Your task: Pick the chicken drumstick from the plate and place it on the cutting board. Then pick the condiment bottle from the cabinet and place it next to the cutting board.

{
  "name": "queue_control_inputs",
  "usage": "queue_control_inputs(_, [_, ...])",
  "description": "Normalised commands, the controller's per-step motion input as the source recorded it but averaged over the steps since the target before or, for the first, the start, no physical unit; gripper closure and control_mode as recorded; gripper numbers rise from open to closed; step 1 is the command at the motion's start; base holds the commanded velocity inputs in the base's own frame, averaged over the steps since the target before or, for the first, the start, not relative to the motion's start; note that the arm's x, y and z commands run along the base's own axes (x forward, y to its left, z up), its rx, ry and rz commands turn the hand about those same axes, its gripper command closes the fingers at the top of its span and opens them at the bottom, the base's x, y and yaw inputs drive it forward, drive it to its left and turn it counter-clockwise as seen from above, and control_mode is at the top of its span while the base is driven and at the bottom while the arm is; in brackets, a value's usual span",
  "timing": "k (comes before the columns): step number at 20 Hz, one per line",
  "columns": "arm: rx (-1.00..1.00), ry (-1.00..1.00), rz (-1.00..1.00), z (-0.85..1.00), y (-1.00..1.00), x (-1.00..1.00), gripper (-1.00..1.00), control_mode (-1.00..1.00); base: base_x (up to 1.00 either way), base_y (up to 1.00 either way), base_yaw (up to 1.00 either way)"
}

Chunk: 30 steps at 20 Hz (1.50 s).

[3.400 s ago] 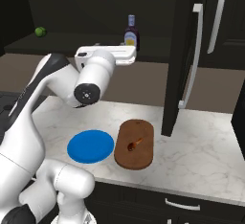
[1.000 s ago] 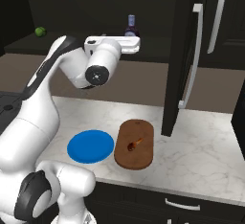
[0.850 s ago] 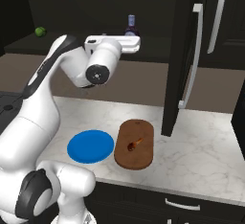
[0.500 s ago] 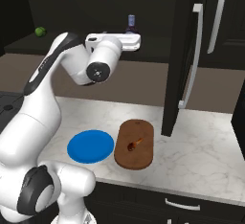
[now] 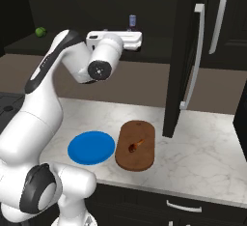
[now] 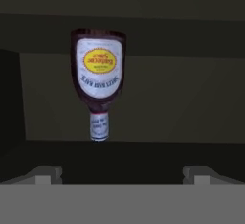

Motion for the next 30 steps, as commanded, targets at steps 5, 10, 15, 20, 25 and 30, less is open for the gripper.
queue_control_inputs(5, [0.00, -0.03, 0.00, 0.00, 0.00, 0.05, -1.00, -1.00, 0.00, 0.00, 0.00])
queue_control_inputs(10, [0.01, 0.00, 0.00, 0.00, 0.00, 0.10, -1.00, -1.00, 0.00, 0.00, 0.00])
queue_control_inputs(15, [0.00, 0.00, 0.00, 0.00, -0.04, 0.13, -1.00, -1.00, 0.00, 0.00, 0.00])
queue_control_inputs(20, [0.00, 0.00, 0.00, 0.00, -0.11, 0.13, -1.00, -1.00, 0.00, 0.00, 0.00])
queue_control_inputs(25, [0.00, 0.00, 0.00, 0.00, -0.20, 0.10, -1.00, -1.00, 0.00, 0.00, 0.00])
queue_control_inputs(30, [0.00, 0.00, 0.00, 0.00, -0.08, 0.07, -1.00, -1.00, 0.00, 0.00, 0.00])
